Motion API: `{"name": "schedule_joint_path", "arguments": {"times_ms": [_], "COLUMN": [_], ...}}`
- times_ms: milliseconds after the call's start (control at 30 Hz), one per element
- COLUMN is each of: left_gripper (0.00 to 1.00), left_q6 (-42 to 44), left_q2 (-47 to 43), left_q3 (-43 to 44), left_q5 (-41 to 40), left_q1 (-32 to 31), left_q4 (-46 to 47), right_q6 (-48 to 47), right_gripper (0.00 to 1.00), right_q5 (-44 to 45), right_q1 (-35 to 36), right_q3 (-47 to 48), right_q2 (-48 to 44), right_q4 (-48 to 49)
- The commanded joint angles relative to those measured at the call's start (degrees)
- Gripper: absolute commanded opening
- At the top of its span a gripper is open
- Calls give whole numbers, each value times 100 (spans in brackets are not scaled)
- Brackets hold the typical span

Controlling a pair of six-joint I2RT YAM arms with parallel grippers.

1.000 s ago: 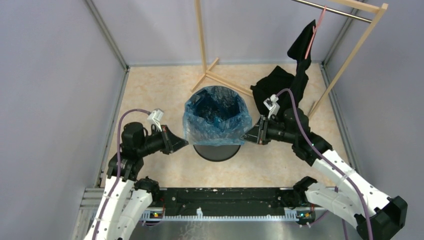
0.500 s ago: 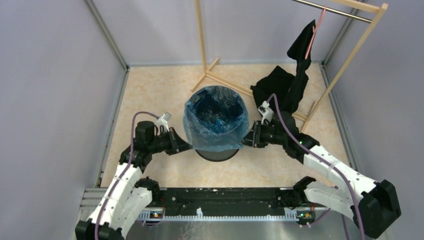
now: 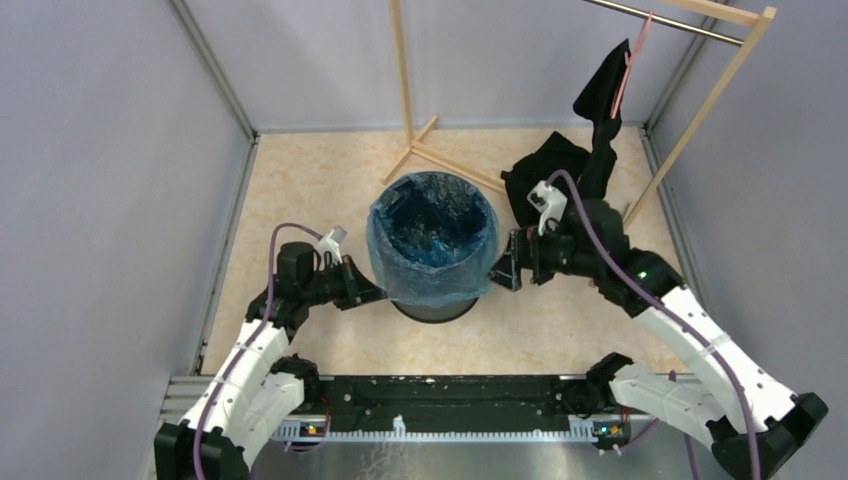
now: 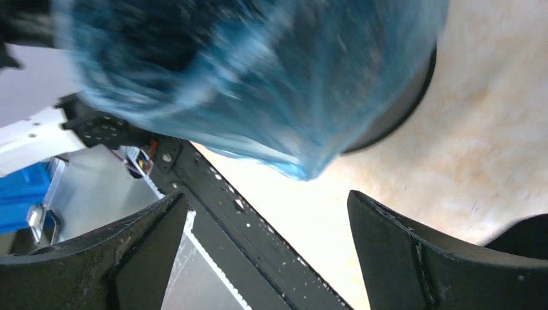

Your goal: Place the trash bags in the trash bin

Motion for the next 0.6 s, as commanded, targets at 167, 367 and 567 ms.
{"name": "schedule_joint_path", "arguments": {"times_ms": [167, 367, 567], "left_gripper": [3, 6, 6], "left_q6": [31, 44, 204], "left_q2": [222, 213, 267], "left_q3": [111, 80, 116], "left_q5": [245, 335, 388], "left_q1": [20, 27, 24], "left_q4": [454, 587, 520], "right_q6": [-825, -1364, -1168], "right_gripper": [97, 99, 92], "right_q5": [-538, 1384, 3278], "right_q1": [428, 1531, 1678], "right_q3": [3083, 4746, 5183], "right_q2": [1394, 3599, 4623], "right_q4": [-280, -1097, -1546]}}
